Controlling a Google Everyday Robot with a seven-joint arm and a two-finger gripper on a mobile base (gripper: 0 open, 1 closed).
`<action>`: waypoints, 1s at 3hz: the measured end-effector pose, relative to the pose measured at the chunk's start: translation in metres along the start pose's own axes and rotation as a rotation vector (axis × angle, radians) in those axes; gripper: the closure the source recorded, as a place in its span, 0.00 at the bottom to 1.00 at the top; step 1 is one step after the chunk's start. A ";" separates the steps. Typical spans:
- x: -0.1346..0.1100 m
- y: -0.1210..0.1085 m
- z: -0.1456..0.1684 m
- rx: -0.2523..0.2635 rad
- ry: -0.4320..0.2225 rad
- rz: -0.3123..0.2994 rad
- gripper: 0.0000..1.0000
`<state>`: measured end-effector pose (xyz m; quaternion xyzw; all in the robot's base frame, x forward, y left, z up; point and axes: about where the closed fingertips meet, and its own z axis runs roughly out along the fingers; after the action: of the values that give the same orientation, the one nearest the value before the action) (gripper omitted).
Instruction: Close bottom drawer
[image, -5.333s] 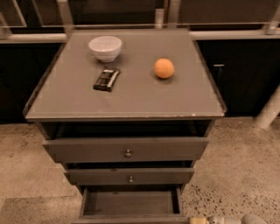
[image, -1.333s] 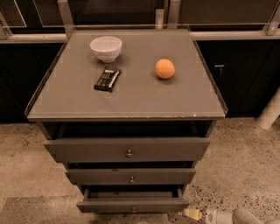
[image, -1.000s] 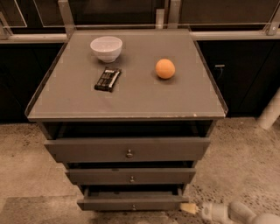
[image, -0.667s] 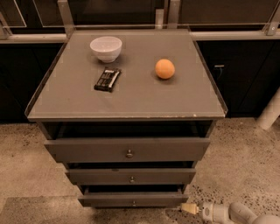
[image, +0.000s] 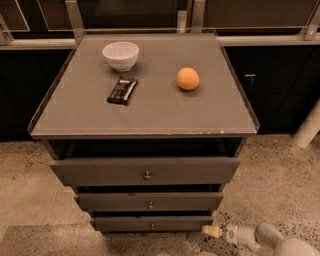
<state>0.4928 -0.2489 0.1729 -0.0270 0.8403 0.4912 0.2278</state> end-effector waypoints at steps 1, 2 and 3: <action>-0.023 0.000 0.021 -0.015 0.009 -0.031 1.00; -0.021 0.001 0.020 -0.015 0.009 -0.032 1.00; -0.014 -0.001 0.004 0.015 0.029 -0.022 1.00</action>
Offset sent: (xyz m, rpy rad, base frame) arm 0.0785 0.0271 0.0072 -0.0327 -0.0785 0.0762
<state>0.5064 -0.2487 0.1764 -0.0416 0.8467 0.4820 0.2214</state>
